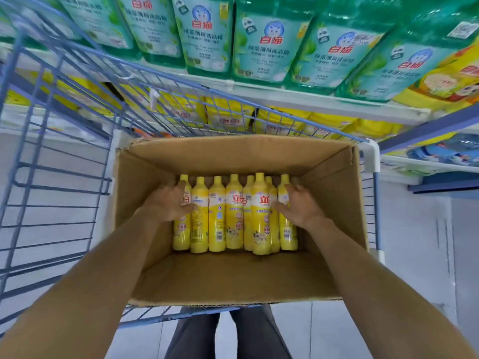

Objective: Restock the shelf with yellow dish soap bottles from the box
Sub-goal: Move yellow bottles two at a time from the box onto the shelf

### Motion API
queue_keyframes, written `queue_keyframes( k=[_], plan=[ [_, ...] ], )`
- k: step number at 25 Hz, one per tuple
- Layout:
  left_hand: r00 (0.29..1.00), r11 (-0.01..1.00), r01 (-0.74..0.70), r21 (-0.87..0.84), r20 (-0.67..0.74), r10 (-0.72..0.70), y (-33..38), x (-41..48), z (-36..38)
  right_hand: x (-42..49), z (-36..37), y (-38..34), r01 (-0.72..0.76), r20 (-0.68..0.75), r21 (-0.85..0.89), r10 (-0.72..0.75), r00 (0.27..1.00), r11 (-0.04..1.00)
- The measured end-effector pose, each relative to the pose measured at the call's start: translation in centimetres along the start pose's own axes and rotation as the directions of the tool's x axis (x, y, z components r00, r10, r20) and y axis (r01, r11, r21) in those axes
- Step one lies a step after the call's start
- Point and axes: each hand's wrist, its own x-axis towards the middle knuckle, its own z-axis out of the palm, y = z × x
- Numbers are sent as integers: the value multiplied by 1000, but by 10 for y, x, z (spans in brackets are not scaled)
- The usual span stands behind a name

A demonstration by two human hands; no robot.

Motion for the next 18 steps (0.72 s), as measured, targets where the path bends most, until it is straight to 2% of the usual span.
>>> queue_keyframes(
  k=[6,12,15,18],
  plan=[
    [997,982,47,-184,-52,-57,-18,79,34,69,35,33,-97,-58,72,101,993,993],
    [977,888,96,-450,-127,-171,-23,110,58,106,51,45,-88,-114,147,105,988,985],
    [964,832,166,-530,-91,-250,-33,121,62,114,61,48,-102,-158,209,136,978,973],
    [966,763,173,-623,-43,-254,-50,138,74,113,62,55,-109,-157,252,152,976,962]
  ],
)
